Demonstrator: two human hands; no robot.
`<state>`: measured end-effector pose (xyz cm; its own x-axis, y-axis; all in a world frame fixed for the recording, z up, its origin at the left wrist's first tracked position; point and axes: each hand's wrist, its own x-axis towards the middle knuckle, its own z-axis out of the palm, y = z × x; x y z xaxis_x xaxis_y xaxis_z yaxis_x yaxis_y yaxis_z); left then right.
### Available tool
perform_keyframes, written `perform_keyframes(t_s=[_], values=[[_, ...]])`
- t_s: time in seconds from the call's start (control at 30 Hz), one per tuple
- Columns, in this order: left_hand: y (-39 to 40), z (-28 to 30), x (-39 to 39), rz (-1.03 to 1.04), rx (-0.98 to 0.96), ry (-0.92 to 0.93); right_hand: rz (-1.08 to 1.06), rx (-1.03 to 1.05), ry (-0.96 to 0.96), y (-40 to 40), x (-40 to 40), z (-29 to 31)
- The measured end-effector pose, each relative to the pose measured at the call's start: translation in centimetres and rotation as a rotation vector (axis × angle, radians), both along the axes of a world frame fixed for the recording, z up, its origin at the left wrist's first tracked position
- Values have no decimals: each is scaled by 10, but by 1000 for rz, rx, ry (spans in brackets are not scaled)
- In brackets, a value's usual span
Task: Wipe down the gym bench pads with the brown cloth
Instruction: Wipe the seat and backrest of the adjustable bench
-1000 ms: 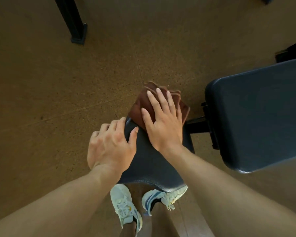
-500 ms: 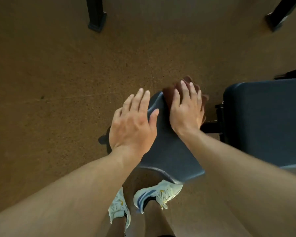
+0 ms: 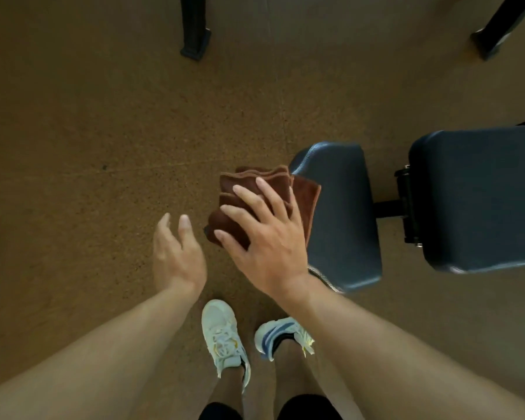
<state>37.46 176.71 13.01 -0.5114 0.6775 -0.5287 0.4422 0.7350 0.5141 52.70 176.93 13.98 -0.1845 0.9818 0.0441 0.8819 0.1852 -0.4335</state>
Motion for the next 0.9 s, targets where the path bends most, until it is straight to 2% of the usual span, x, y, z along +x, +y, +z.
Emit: perform_keyframes(t_s=[0.07, 0.13, 0.23, 0.3, 0.37, 0.43, 0.5, 0.6, 0.67, 0.77, 0.83, 0.9], values=[[16, 13, 9, -100, 62, -4, -32, 14, 2, -29, 3, -7], [34, 29, 28, -255, 157, -18, -164, -35, 12, -55, 13, -14], [50, 45, 64, -673, 237, -24, -420, -139, -46, -96, 39, -35], [43, 41, 82, -1050, 96, 119, -561, -181, -53, -123, 62, -50], [33, 29, 90, -1291, -8, 381, -632, -199, 8, -141, 81, -59], [32, 26, 91, -1352, -56, 516, -667, -201, 107, -148, 87, -61], [36, 31, 92, -1373, -112, 533, -785, -227, 229, -150, 78, -53], [41, 43, 101, -1384, -242, 502, -1120, -316, 474, -153, 58, -33], [44, 54, 109, -1375, -350, 480, -1300, -466, 626, -154, 57, -12], [44, 81, 123, -1417, -510, 412, -1228, -656, 556, -164, 82, 38], [38, 100, 136, -1440, -536, 317, -1166, -596, 427, -170, 110, 83], [33, 116, 155, -1436, -448, 219, -1139, -436, 350, -170, 144, 118]])
